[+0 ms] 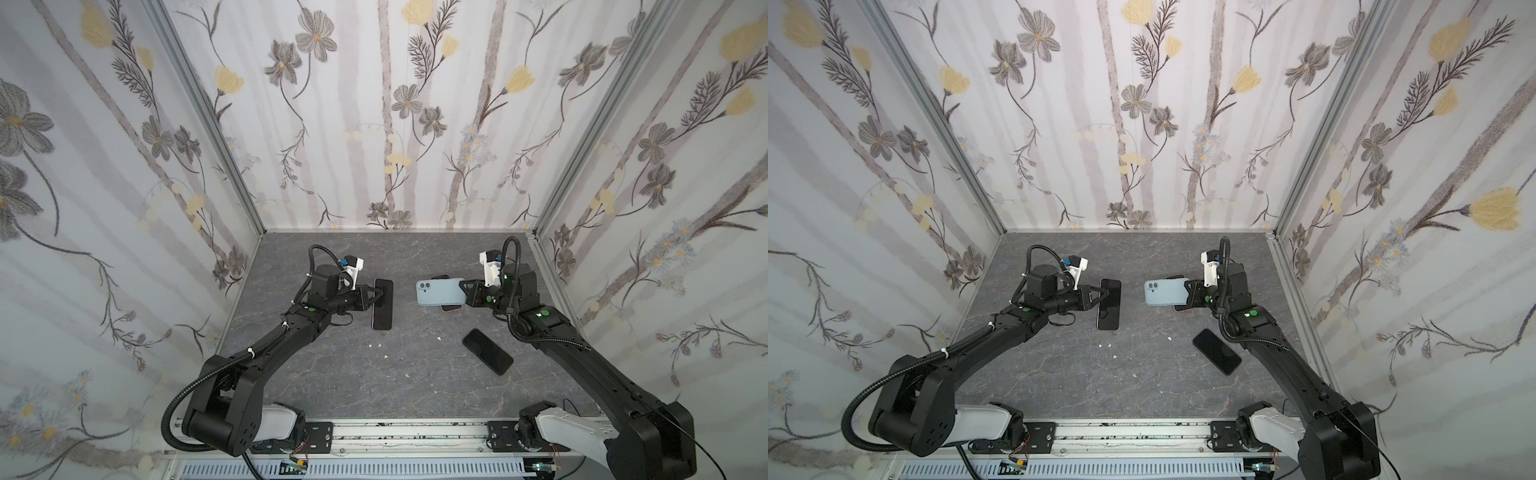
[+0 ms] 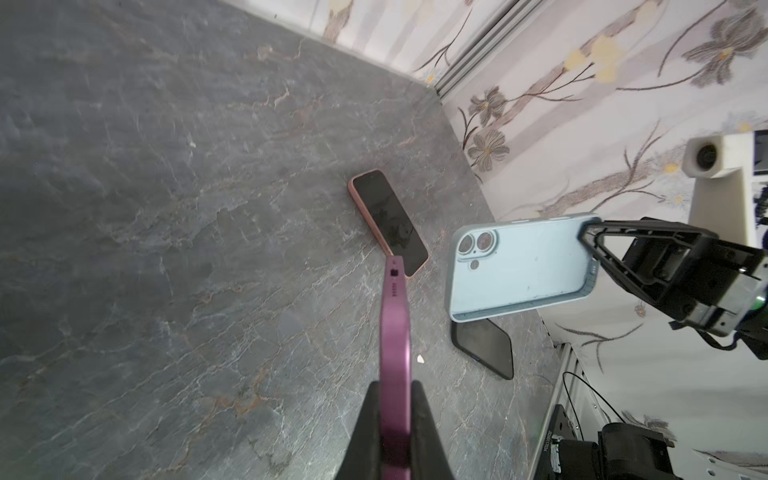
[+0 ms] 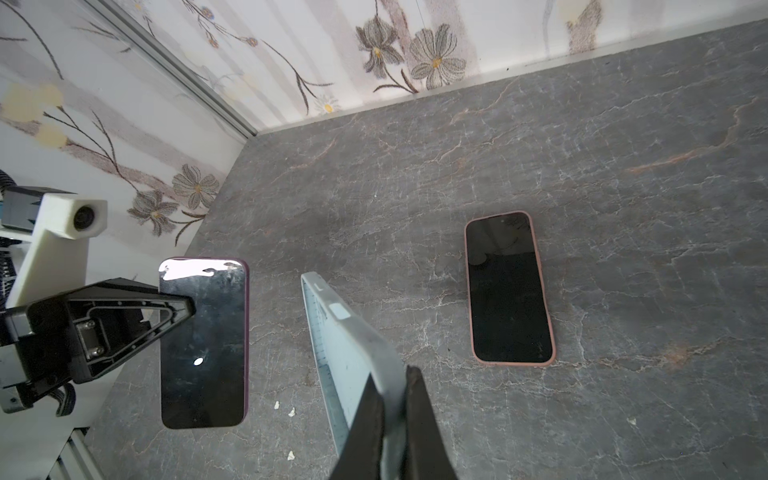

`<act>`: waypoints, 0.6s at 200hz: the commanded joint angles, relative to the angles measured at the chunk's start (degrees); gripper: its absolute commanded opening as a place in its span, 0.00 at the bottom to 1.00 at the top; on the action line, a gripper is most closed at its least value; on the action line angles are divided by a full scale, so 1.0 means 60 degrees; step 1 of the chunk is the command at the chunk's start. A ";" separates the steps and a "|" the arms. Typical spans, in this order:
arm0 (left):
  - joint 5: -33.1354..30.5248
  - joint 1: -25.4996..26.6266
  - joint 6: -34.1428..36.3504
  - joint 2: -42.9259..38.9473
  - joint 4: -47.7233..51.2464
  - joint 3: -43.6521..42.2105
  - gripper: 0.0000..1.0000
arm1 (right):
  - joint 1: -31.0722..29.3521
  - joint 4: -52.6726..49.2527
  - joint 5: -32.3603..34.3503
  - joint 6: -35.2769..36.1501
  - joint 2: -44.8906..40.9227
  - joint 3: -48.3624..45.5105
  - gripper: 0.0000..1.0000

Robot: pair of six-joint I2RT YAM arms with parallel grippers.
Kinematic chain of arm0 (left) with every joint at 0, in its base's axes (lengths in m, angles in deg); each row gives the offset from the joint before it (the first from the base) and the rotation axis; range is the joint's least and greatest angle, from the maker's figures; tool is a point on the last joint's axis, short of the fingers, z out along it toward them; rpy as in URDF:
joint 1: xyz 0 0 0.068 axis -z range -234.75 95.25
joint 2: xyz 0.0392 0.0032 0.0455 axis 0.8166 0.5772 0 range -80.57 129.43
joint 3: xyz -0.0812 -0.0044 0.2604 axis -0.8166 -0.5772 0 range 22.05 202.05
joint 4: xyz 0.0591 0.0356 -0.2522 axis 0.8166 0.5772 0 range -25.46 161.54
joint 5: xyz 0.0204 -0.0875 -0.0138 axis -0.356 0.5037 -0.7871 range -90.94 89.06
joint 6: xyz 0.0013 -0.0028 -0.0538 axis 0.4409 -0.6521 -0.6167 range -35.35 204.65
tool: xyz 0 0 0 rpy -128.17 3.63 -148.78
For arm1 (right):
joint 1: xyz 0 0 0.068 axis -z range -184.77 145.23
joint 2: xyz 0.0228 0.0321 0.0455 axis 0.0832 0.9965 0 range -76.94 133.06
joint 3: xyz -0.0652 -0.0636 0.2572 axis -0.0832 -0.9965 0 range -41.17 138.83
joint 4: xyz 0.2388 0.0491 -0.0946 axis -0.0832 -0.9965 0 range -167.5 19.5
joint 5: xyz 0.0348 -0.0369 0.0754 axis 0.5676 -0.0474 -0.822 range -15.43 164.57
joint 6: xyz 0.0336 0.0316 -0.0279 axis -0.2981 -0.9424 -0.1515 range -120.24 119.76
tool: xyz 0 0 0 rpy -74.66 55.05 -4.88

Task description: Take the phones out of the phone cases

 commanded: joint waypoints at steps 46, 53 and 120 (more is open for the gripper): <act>0.0058 -0.0158 -0.0309 0.1125 -0.0225 0.0035 0.00 | -0.1427 0.0244 0.1585 -0.1066 0.0872 0.0301 0.00; 0.0045 -0.0174 -0.0284 0.1147 -0.0160 -0.0030 0.00 | -0.1461 0.0155 0.1358 -0.1135 0.1005 0.0388 0.00; -0.0095 -0.1025 0.0668 0.0667 0.1449 -0.0643 0.00 | -0.2192 -0.0335 0.0903 -0.2286 0.2339 0.0920 0.00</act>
